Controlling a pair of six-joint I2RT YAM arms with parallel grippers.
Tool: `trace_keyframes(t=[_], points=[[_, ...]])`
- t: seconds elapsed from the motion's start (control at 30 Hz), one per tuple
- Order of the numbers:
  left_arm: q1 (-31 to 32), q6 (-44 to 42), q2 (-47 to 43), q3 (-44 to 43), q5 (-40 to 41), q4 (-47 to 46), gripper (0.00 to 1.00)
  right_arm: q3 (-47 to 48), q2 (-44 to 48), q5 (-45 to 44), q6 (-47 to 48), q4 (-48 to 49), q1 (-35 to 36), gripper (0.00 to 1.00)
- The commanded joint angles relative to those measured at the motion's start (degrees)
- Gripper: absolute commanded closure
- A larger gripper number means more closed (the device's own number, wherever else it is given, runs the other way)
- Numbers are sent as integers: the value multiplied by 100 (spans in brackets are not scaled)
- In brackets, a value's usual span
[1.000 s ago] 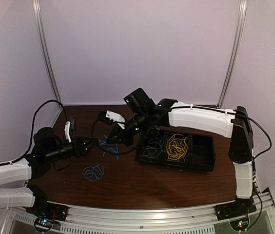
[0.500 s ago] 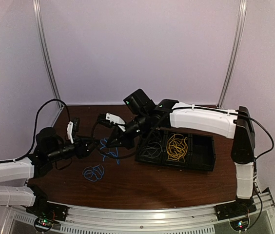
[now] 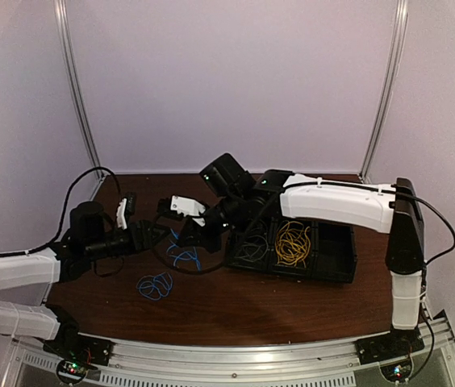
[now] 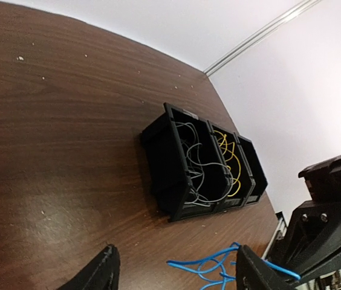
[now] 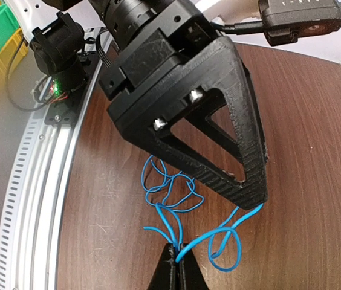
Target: Untangle the cables
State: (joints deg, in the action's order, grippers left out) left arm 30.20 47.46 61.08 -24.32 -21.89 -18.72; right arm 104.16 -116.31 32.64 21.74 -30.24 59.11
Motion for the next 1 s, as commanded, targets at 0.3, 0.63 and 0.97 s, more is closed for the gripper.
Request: trace_keyframes(t=[0.3, 0.63, 0.97], points=[[-31, 1357, 141, 40, -794, -596, 35, -144, 323, -838, 324, 54, 136, 100], [-31, 1508, -387, -4, -476, -98, 28, -215, 307, -1272, 543, 7, 148, 100], [-31, 2037, 243, 84, -605, -442, 32, -123, 278, -1414, 624, -45, 266, 100]])
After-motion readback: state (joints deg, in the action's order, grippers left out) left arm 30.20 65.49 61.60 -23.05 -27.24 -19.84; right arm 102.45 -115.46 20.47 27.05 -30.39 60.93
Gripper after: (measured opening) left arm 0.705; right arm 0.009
